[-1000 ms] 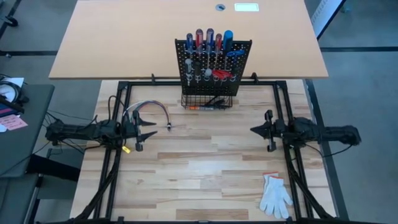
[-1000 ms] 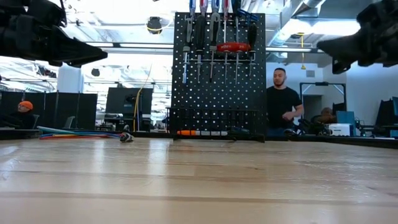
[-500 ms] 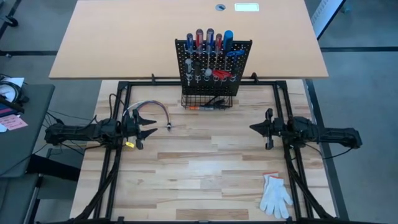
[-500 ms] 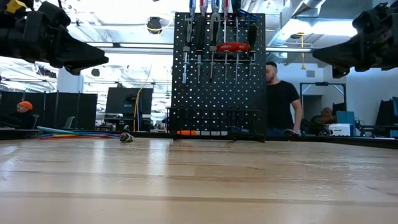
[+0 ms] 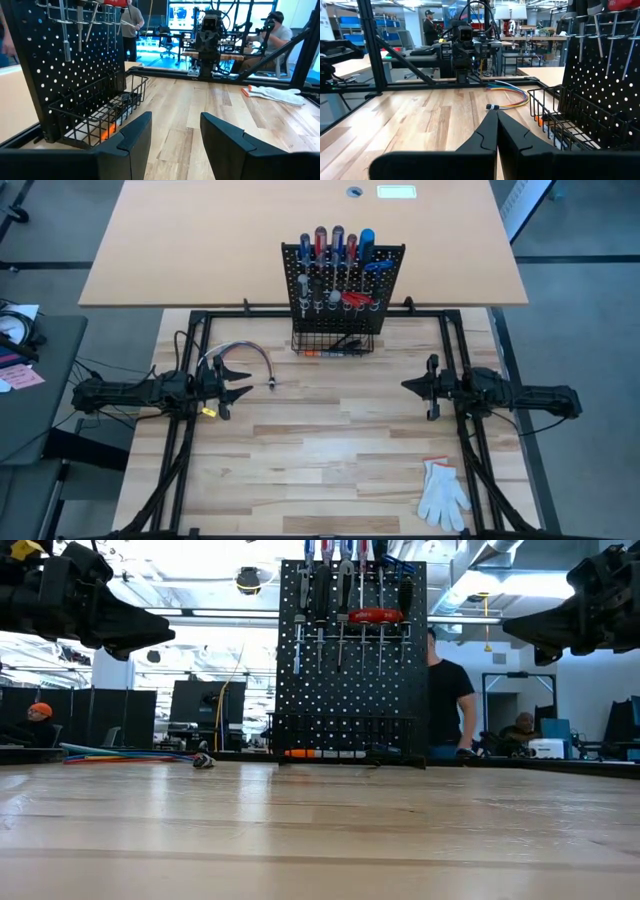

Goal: Hang tools onto peg board
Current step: Return to Home Position

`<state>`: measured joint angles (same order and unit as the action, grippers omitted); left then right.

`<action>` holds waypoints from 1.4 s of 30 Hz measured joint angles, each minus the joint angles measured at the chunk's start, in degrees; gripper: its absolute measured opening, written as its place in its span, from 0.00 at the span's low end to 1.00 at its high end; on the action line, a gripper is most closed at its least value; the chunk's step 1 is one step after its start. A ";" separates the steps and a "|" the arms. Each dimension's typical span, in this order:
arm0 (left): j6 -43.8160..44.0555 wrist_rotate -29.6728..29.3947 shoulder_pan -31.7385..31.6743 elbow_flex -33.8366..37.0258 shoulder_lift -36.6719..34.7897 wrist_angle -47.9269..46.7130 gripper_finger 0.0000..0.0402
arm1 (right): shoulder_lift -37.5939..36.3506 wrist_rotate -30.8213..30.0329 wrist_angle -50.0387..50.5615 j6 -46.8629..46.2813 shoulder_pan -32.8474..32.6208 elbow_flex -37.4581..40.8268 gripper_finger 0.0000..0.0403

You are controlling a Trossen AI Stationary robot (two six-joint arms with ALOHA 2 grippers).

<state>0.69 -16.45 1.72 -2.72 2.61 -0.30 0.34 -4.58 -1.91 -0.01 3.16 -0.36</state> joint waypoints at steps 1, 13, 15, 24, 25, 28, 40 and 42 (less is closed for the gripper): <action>-0.01 -0.01 0.00 0.00 0.00 0.07 0.41 | 0.00 0.00 0.02 0.00 0.00 0.00 0.02; -0.02 0.00 0.00 0.00 0.00 0.18 0.41 | 0.00 0.02 0.11 0.00 0.00 0.02 0.02; -0.01 0.00 0.00 0.00 0.00 0.20 0.41 | 0.00 0.02 0.13 -0.01 0.00 0.02 0.02; 0.00 0.02 0.00 0.00 0.00 0.22 0.41 | 0.00 0.02 0.15 -0.01 0.00 0.04 0.02; -0.02 0.02 0.00 0.00 0.00 0.22 0.41 | 0.00 0.02 0.15 -0.01 0.00 0.04 0.02; -0.02 -0.01 0.19 0.00 0.00 0.22 0.41 | 0.00 0.02 0.17 -0.02 0.00 0.04 0.02; -0.76 0.11 4.74 0.02 0.00 0.22 0.41 | 0.00 0.02 0.17 -0.02 0.00 0.04 0.02; -0.85 0.09 4.74 0.02 0.00 0.22 0.41 | 0.00 0.02 0.17 -0.01 0.00 0.04 0.02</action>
<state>-0.16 -16.36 6.46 -2.70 2.61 -0.08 0.34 -4.56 -1.74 -0.02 3.16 -0.32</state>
